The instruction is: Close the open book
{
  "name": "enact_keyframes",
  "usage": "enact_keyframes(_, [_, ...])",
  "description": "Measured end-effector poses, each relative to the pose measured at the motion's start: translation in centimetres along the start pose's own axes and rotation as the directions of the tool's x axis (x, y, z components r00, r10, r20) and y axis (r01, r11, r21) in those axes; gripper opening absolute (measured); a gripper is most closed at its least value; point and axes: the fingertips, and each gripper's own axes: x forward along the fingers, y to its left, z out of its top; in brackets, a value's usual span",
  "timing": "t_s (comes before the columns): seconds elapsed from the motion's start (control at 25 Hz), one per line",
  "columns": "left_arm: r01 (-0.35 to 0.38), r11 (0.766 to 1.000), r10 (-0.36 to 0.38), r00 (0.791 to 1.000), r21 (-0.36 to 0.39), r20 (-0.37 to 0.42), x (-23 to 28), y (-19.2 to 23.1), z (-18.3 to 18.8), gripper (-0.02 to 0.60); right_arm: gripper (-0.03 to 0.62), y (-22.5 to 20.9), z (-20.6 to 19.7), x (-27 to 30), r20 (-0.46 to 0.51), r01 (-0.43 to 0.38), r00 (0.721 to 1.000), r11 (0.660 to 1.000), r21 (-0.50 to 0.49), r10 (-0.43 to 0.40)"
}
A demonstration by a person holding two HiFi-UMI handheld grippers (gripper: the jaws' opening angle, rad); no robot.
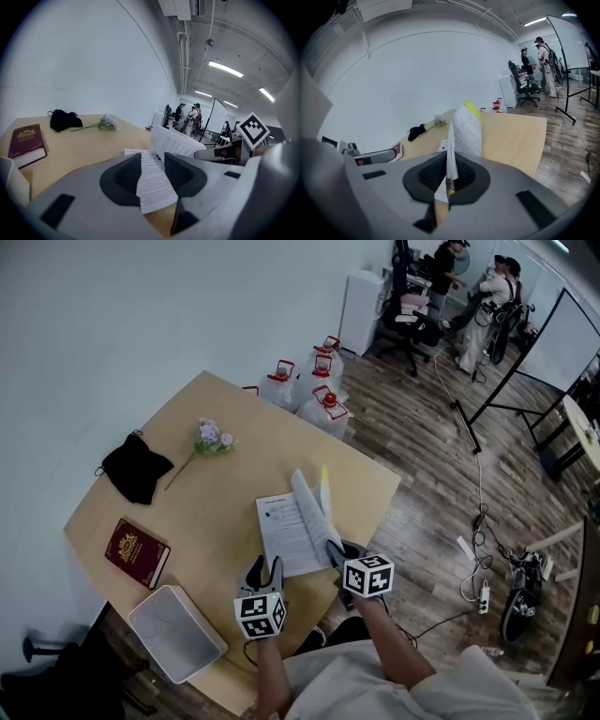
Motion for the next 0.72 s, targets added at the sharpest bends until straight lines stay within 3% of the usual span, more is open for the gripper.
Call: enact_keyframes(0.72, [-0.084, 0.995, 0.085, 0.996, -0.059, 0.024, -3.5, 4.8, -0.9, 0.164, 0.017, 6.4, -4.2, 4.6, -0.150, -0.055, 0.988, 0.984, -0.168, 0.029])
